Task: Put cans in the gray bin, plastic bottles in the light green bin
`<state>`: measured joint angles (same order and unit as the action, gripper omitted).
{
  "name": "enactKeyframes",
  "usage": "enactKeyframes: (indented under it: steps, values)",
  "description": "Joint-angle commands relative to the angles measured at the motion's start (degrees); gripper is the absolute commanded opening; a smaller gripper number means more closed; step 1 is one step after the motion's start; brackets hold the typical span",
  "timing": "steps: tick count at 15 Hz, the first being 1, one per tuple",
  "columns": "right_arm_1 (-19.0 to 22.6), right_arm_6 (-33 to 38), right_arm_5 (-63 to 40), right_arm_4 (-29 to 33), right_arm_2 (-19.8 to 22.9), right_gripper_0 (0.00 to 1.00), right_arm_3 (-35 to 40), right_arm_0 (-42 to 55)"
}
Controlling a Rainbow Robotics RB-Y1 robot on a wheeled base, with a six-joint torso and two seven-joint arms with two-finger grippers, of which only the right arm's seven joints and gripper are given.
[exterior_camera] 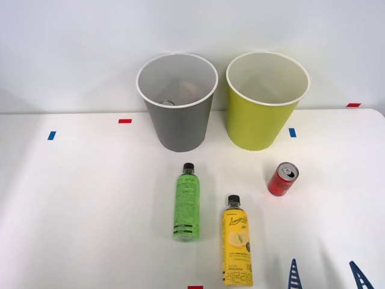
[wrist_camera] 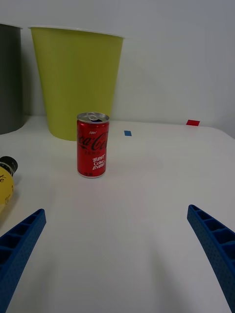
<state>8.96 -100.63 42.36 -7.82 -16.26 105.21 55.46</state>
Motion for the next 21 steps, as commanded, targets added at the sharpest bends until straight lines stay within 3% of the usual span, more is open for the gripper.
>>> enactKeyframes:
  steps: [1,21]
  values:
    - [0.0,0.0,0.0,0.0,0.0,1.00,0.0,0.0]
    - [0.0,0.0,0.0,0.0,0.0,1.00,0.0,0.0]
